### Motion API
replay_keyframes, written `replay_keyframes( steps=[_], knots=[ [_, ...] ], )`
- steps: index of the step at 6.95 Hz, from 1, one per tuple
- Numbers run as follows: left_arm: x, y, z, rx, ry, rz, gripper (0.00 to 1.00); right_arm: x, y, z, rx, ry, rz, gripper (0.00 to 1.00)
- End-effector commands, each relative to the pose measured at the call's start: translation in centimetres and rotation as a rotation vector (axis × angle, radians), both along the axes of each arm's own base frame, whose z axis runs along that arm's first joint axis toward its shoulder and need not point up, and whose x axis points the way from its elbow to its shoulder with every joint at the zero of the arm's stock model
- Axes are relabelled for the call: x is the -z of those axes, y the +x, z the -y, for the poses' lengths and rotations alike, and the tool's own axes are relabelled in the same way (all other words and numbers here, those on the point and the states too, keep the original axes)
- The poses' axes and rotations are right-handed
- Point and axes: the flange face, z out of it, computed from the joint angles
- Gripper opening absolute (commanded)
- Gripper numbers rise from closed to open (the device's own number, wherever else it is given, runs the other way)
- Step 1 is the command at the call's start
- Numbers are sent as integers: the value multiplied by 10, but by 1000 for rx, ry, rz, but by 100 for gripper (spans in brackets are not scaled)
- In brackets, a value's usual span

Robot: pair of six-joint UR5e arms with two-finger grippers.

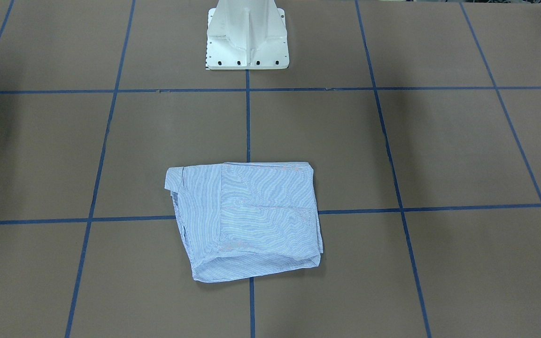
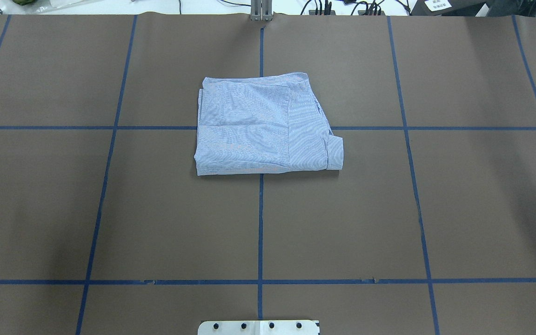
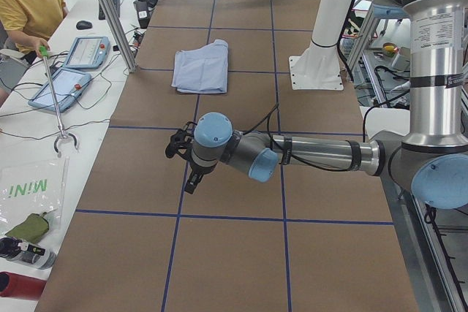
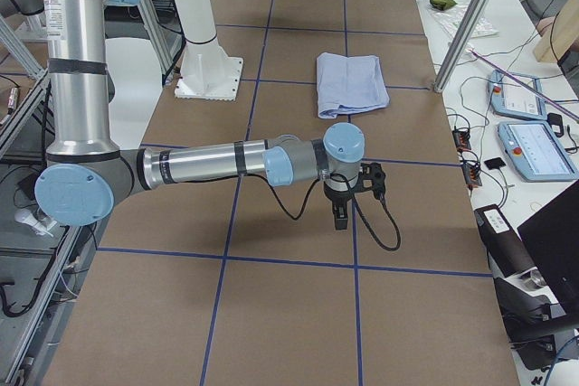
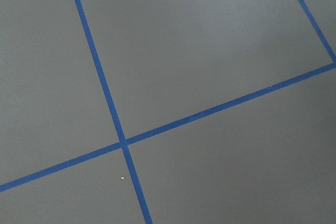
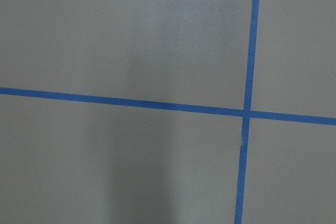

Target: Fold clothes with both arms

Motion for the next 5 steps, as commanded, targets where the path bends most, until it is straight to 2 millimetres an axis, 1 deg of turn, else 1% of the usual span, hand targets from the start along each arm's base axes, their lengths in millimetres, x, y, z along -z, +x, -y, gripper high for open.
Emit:
replay_keyframes(
  steps=[1,4,5],
  knots=[
    [-4,0,0,-1,-6,0,100,3,0,3,-1,7,1,100],
    [2,1,1,-5,5,-2,100,6,-1,7,1,11,1,100],
    [1,1,1,-2,1,0,100,7,-1,8,1,14,2,100]
  ],
)
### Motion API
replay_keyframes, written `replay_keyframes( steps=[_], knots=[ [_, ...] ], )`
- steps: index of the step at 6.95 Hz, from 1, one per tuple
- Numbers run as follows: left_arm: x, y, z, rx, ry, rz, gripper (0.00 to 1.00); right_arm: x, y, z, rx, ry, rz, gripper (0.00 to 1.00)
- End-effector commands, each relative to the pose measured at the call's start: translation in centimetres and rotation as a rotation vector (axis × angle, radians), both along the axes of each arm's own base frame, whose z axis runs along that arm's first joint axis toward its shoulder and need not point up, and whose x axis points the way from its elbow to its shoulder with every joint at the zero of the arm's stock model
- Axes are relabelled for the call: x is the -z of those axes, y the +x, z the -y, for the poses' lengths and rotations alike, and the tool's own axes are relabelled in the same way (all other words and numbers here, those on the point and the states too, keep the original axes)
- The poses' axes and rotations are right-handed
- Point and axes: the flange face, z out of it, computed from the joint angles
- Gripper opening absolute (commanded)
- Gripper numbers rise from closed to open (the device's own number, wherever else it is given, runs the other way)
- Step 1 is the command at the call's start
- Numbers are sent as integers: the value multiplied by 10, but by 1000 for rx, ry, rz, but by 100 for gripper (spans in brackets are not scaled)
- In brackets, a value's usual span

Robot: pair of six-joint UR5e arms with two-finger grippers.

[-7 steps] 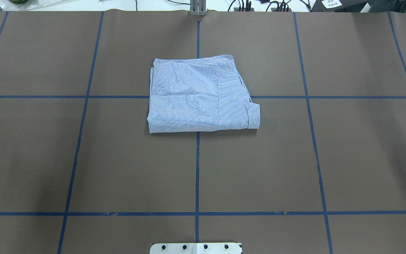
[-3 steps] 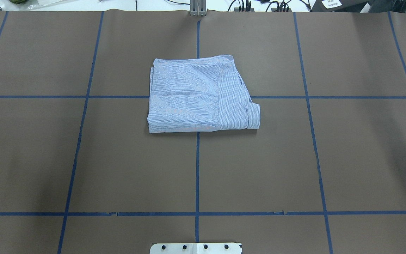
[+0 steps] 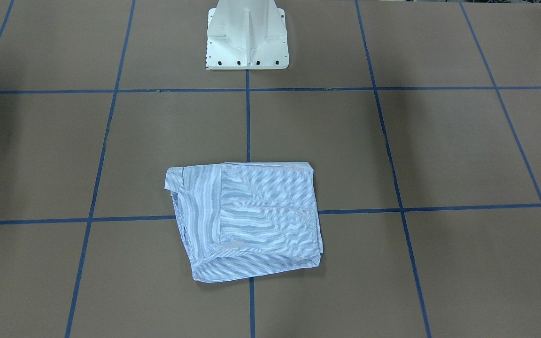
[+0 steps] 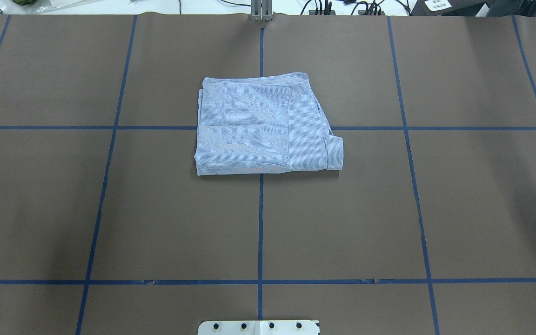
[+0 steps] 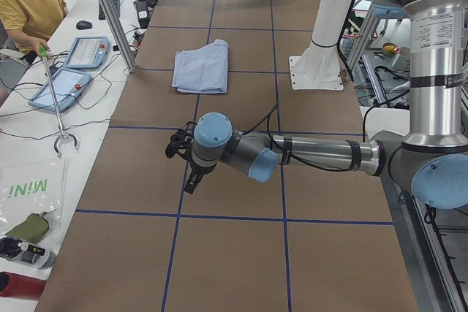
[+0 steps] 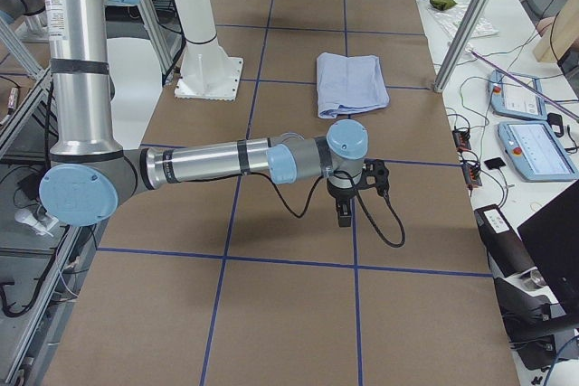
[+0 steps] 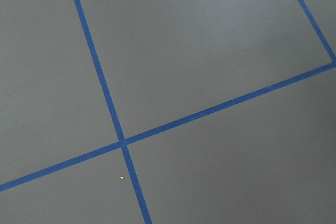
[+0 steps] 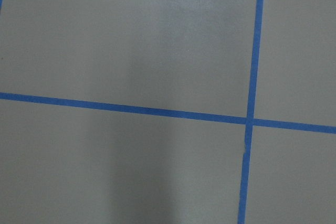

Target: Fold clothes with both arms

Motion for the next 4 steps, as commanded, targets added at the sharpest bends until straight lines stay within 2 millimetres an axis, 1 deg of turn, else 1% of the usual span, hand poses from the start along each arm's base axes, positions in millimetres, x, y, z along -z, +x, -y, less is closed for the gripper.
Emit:
replay_keyframes(
  steps=[1,4],
  knots=[
    [-2,2,3,-2,-4,3,100,2,0,1,0,4,0,100],
    [2,1,3,0,3,6,100,8,1,0,-2,18,-1,100]
  ],
)
